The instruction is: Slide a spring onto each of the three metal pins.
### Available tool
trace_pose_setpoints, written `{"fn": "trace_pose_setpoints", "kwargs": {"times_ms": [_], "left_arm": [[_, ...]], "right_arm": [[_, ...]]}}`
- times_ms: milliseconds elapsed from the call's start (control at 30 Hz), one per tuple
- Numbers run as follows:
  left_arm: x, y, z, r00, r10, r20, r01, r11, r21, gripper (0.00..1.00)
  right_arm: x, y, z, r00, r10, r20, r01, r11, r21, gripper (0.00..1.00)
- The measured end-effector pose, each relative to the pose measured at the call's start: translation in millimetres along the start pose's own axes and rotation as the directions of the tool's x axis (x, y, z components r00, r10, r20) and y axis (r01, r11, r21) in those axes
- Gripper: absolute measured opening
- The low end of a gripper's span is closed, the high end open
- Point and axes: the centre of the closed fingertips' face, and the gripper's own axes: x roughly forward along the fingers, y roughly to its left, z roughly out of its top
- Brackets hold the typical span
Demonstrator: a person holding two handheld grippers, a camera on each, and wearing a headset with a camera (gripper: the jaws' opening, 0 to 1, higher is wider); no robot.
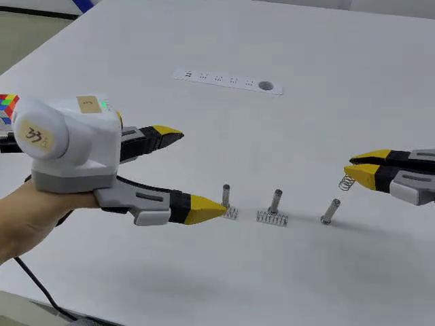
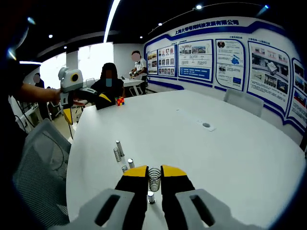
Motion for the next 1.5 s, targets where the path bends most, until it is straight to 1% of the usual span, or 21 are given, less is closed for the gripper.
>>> {"fn": "trace_pose_setpoints", "kwargs": {"times_ms": [133,267,567,600,633,667,867,1033,1367,1500], "left_arm": [[-0.3,-0.4,-6.8,0.9996,0.001,-0.027,-0.001,1.0,-0.002,0.95],[0.0,-0.9,-10.7,0.9993,-0.002,-0.039,0.002,1.0,-0.021,1.0],[-1.6,-0.6,-14.9,0.999,-0.002,-0.045,0.0,0.999,-0.033,0.99],[-1.6,-0.7,-14.1,0.9993,-0.002,-0.038,0.001,0.999,-0.045,0.99],[-1.6,-0.5,-11.8,0.9998,-0.002,-0.022,0.0,0.998,-0.06,0.99],[-1.8,-0.2,-11.0,0.9999,-0.001,-0.017,-0.001,0.998,-0.064,0.99],[-4.0,-0.7,-12.6,0.9997,-0.001,-0.026,-0.001,0.998,-0.061,0.99],[-6.4,1.4,-14.5,0.9995,0.011,-0.03,-0.013,0.998,-0.063,0.99],[-5.7,-3.4,-18.5,0.9991,0.0,-0.042,-0.003,0.998,-0.066,0.98],[-6.6,-4.3,-20.5,0.9987,0.0,-0.05,-0.003,0.998,-0.065,0.97]], "right_arm": [[3.8,3.5,-7.4,0.9998,0.011,-0.013,-0.011,1.0,0.01,0.1],[6.9,4.1,-11.8,0.9996,0.019,-0.023,-0.019,1.0,0.017,0.1],[8.0,4.5,-17.4,0.9988,0.017,-0.046,-0.016,1.0,0.027,0.1],[8.2,4.5,-17.7,0.9988,0.019,-0.045,-0.018,0.999,0.03,0.1],[9.1,4.9,-18.7,0.9987,0.023,-0.045,-0.021,0.999,0.034,0.1],[9.4,5.5,-19.2,0.9988,0.022,-0.045,-0.021,0.999,0.035,0.1],[16.1,7.0,-28.5,0.9975,0.024,-0.066,-0.022,0.999,0.032,0.11],[20.0,10.1,-34.9,0.9967,0.029,-0.075,-0.026,0.999,0.034,0.11],[25.9,17.3,-52.7,0.9943,0.025,-0.104,-0.024,1.0,0.008,0.11],[28.2,17.8,-61.4,0.9897,0.021,-0.142,-0.027,0.999,-0.038,0.11]]}}
